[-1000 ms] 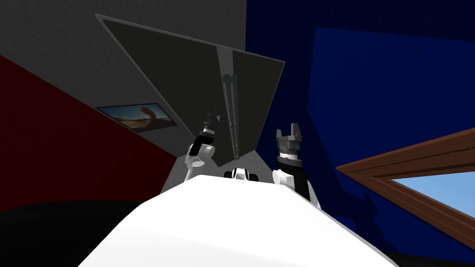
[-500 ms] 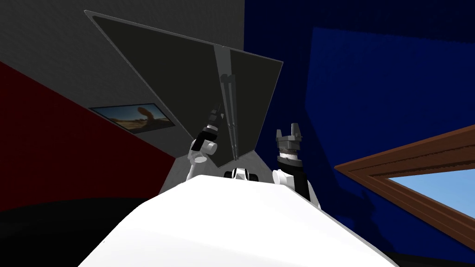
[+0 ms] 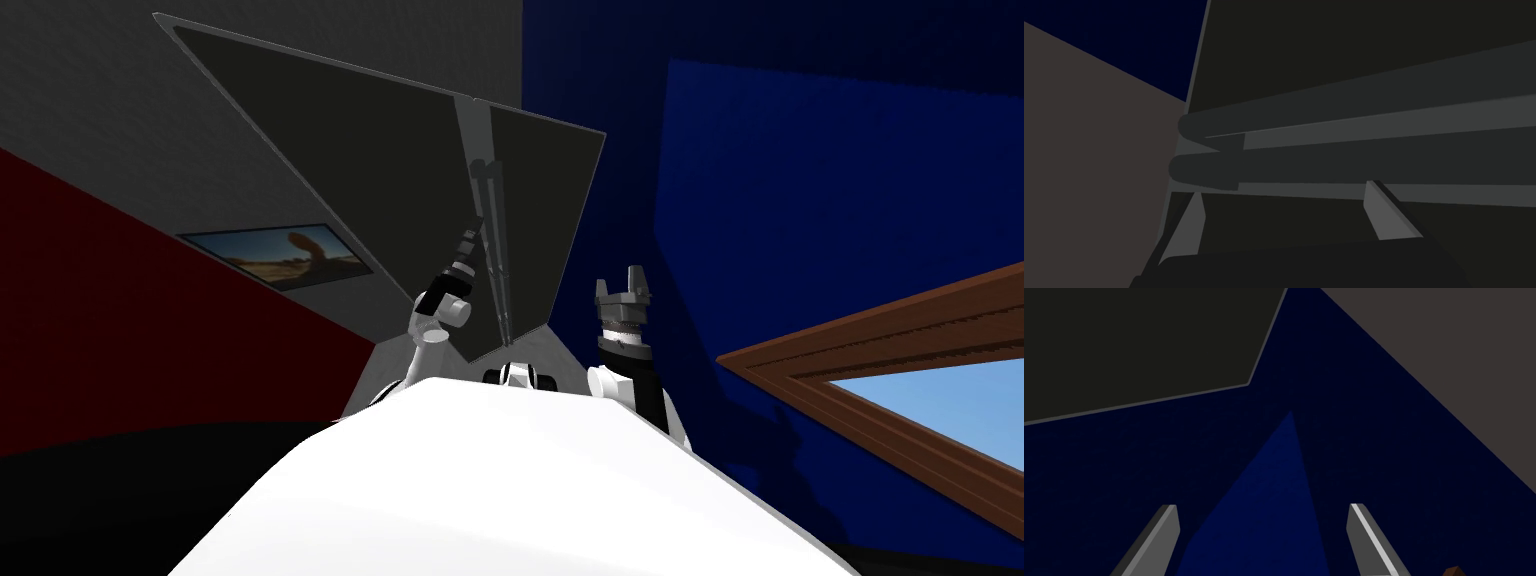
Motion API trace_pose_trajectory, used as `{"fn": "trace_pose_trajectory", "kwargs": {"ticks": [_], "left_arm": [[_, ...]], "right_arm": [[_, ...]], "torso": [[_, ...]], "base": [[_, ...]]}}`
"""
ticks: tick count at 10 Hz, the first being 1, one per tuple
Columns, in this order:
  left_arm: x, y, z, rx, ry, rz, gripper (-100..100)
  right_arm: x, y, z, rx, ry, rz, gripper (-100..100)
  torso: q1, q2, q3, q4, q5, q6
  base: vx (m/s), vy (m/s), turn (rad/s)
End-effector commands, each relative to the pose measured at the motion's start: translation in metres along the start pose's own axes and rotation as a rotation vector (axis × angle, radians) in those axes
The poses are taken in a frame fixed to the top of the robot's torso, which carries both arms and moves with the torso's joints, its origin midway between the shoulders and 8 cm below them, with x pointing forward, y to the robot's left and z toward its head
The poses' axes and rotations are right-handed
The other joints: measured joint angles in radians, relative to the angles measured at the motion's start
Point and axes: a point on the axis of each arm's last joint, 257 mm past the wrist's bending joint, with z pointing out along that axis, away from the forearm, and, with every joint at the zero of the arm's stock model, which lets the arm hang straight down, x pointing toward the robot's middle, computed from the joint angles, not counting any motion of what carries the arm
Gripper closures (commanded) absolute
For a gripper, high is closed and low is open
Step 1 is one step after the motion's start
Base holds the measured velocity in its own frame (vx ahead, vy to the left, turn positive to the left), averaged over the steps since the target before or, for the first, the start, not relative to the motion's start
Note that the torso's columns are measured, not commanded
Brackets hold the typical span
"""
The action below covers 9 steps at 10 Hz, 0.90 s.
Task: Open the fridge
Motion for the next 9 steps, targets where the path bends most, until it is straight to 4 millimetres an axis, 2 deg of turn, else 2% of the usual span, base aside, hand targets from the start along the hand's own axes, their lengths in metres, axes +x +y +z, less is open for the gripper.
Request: {"fn": "trace_pose_trajectory", "kwargs": {"ticks": [1, 2, 3, 5, 6, 9], "left_arm": [[0.012, -0.007, 0.015, -0.015, 0.035, 0.007, -100], [0.013, -0.003, 0.015, -0.030, 0.036, 0.007, -100], [0.022, -0.006, 0.022, -0.038, 0.062, 0.015, -100], [0.024, -0.008, 0.027, -0.052, 0.068, 0.020, -100], [0.033, -0.004, 0.031, -0.077, 0.091, 0.031, -100], [0.035, -0.013, 0.039, -0.075, 0.098, 0.038, -100]], "right_arm": [[0.000, 0.000, 0.000, 0.000, 0.000, 0.000, 0], [0.000, 0.000, 0.000, 0.000, 0.000, 0.000, 0], [0.000, 0.000, 0.000, 0.000, 0.000, 0.000, 0], [0.000, 0.000, 0.000, 0.000, 0.000, 0.000, 0], [0.000, 0.000, 0.000, 0.000, 0.000, 0.000, 0], [0.000, 0.000, 0.000, 0.000, 0.000, 0.000, 0]], "torso": [[-0.003, -0.001, -0.002, 0.001, -0.002, 0.003], [-0.008, -0.004, -0.004, 0.002, -0.004, 0.006], [-0.009, -0.005, -0.004, 0.001, -0.005, 0.005], [-0.016, -0.009, -0.008, 0.003, -0.008, 0.011], [-0.018, -0.010, -0.009, 0.003, -0.009, 0.011], [-0.025, -0.013, -0.012, 0.003, -0.012, 0.016]], "base": [[-0.006, -0.002, -0.003], [-0.002, 0.005, -0.018], [0.001, -0.001, -0.025], [-0.001, 0.003, -0.010], [0.004, -0.004, -0.034], [-0.007, 0.004, -0.002]]}}
